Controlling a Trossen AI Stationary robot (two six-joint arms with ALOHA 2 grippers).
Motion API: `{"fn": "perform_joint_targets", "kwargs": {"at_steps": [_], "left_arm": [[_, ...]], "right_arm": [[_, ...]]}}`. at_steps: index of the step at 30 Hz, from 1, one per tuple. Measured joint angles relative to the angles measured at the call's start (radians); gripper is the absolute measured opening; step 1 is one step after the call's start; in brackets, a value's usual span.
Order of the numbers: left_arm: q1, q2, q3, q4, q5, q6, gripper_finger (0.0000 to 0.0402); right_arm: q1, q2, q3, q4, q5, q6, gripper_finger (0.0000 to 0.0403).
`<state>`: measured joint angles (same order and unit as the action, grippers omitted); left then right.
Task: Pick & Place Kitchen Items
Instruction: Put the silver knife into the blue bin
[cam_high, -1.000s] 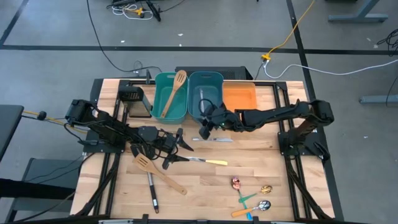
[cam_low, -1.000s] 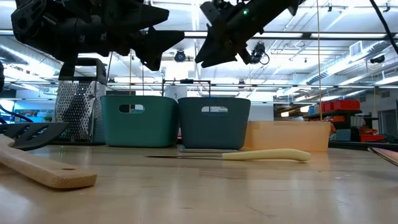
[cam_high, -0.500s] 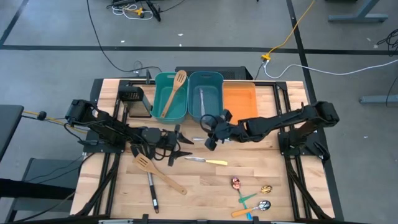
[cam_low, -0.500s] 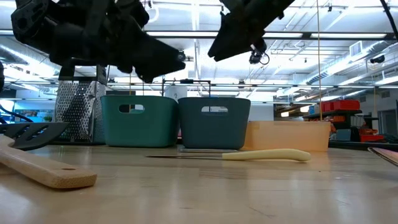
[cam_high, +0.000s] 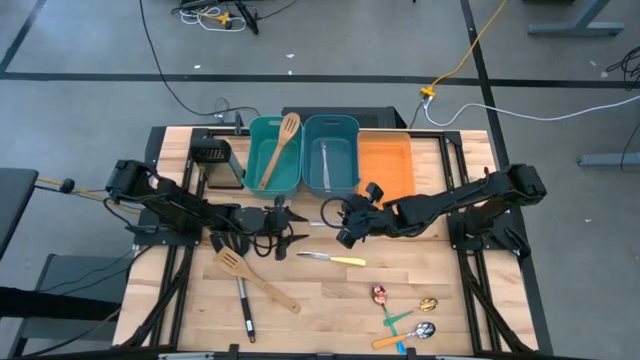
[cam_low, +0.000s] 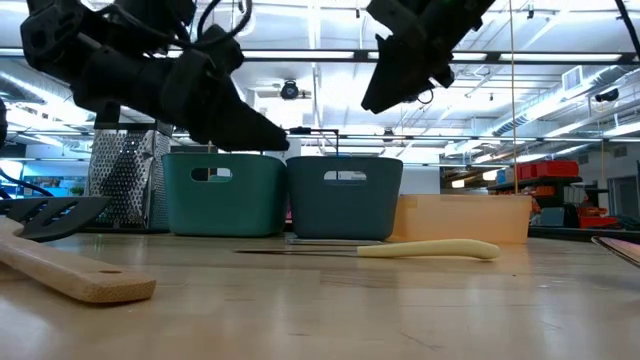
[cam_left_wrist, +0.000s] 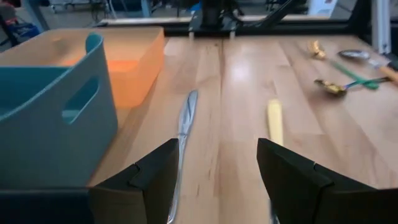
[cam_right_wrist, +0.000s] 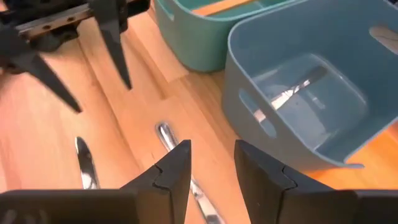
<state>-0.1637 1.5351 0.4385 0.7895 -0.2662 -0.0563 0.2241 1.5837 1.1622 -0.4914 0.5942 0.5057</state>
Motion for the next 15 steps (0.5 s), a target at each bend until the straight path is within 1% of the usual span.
{"fn": "perform_joint_targets", "kwargs": {"at_steps": [5,9,15], "left_arm": [[0.022,0.065,0.000,0.007,0.000,-0.001,0.0222],[0.042,0.129,0.000,0.058,0.002,0.000,0.0222],[0.089,0.195,0.000,0.141,0.055,0.012,0.0222]], "right_arm": [[0.022,0.000,0.000,-0.066,0.008,0.037,0.0132],[0.039,0.000,0.000,-0.112,0.039,0.066,0.0132],[0.055,0.000,0.000,-0.157,0.053,0.092,0.0132]]}}
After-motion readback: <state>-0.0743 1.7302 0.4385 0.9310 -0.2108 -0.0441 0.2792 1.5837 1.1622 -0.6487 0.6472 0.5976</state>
